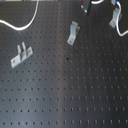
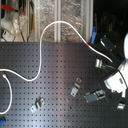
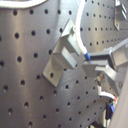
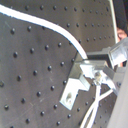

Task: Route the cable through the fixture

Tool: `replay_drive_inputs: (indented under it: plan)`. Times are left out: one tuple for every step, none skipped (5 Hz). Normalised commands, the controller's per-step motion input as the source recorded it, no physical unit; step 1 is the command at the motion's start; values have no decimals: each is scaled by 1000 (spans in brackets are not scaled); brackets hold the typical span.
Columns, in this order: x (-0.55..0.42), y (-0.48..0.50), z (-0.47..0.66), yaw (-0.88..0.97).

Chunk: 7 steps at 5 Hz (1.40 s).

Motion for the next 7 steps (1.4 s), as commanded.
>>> replay_drive_inputs:
  plan:
    - [256, 103, 240, -591]
    - [65, 63, 104, -89]
    - [-1, 3, 163, 0]
    - [-276, 44, 327, 0]
    - [-362, 140, 240, 43]
    - [-169, 176, 92, 23]
    - [263, 2, 47, 0]
